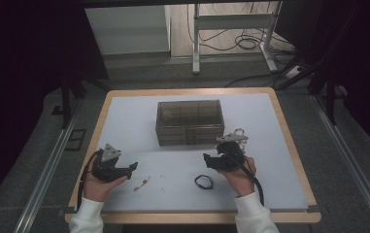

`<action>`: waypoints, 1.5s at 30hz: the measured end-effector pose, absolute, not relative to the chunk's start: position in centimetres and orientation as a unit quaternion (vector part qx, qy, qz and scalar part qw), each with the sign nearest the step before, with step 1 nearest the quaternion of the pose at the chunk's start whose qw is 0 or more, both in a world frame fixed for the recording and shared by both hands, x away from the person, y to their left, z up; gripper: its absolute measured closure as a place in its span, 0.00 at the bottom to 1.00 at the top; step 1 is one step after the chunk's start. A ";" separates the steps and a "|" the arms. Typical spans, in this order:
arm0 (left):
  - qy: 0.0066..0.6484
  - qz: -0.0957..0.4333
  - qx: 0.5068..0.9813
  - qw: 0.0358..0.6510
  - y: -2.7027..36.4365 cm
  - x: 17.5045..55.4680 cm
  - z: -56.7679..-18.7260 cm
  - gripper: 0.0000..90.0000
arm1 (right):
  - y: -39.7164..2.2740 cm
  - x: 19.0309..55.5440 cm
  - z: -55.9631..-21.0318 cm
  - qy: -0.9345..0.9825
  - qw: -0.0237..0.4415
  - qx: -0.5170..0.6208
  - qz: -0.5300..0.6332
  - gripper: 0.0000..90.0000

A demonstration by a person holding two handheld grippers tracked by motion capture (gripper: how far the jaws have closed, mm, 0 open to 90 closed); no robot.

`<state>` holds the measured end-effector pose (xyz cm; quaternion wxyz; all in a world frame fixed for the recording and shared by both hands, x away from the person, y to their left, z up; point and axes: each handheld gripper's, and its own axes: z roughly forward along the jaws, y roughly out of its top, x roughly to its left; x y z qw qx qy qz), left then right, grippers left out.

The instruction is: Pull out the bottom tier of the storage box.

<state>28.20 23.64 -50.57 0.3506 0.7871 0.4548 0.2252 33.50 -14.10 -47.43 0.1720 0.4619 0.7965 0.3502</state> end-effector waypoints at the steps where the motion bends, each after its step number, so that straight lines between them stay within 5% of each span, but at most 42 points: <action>1: 0.455 0.225 0.787 0.350 23.7 28.2 -50.6 0.23 | -13.8 33.6 -47.6 0.796 0.169 0.464 0.349 0.29; 45: 0.454 0.229 0.783 0.358 24.2 28.1 -50.6 0.22 | -9.4 35.2 -48.9 0.783 0.193 0.497 0.319 0.26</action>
